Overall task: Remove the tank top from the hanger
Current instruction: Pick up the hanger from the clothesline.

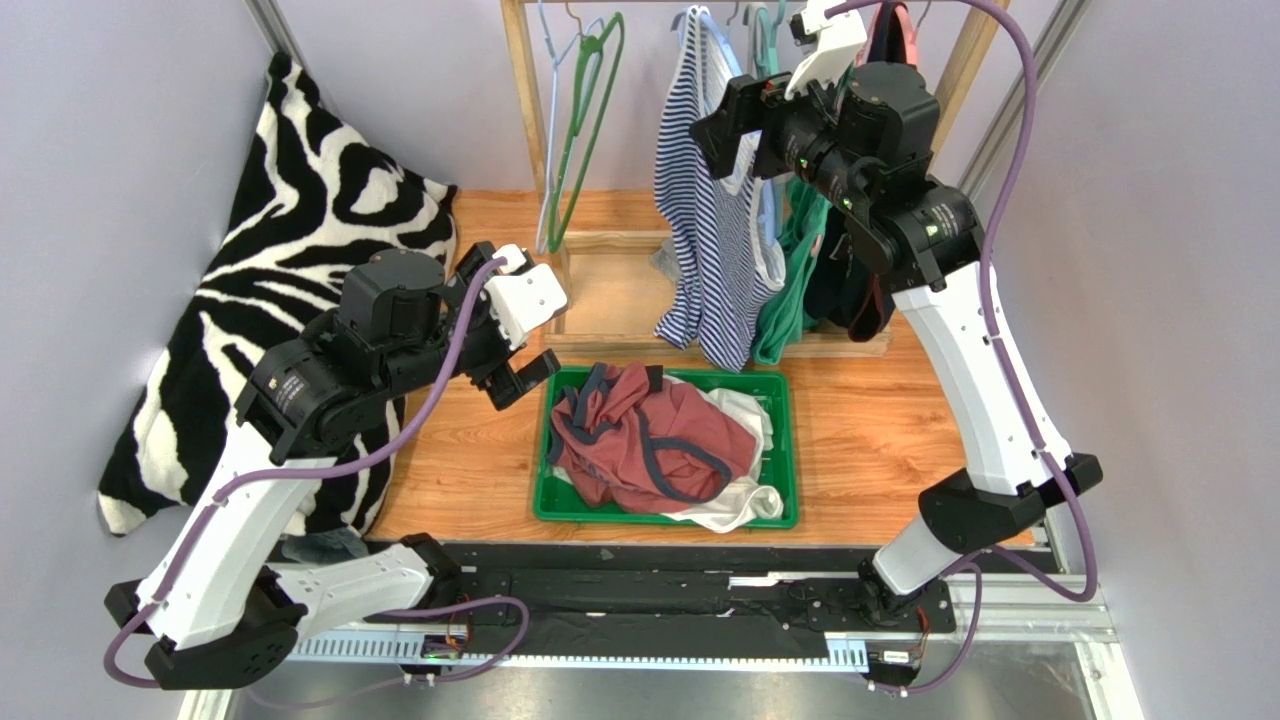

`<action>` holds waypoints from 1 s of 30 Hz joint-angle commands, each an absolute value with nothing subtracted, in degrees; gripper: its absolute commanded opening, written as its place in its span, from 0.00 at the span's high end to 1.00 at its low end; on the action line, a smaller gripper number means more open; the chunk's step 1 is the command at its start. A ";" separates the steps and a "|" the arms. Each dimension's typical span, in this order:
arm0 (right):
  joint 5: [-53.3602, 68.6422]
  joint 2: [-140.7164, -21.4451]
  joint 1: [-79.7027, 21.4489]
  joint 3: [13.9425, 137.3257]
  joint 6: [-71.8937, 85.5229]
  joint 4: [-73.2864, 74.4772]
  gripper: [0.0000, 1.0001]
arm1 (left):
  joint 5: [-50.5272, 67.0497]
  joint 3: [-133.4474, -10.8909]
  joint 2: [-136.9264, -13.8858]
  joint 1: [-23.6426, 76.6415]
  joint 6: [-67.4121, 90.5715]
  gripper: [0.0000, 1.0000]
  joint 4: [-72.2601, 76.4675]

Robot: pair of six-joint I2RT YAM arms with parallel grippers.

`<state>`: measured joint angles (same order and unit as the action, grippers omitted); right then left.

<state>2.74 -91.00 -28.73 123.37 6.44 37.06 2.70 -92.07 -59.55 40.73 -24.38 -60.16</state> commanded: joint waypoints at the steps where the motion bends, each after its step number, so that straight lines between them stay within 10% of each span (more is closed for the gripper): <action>1: 3.52 -91.58 -28.39 125.95 8.70 37.26 0.10 | 2.99 -92.02 -58.71 40.43 -23.20 0.01 -58.01; 22: -7.20 -85.61 -25.84 113.38 7.12 39.64 0.11 | 4.92 -92.29 -58.89 40.34 -22.59 0.01 -58.54; 30: -6.51 -85.08 -25.40 112.85 5.72 37.09 0.45 | 6.33 -92.37 -59.06 39.99 -22.06 0.01 -58.54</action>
<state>-6.04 -87.59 -25.56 112.42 6.94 40.51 4.73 -91.77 -59.27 40.36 -23.62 -60.16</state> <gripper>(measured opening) 0.622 0.992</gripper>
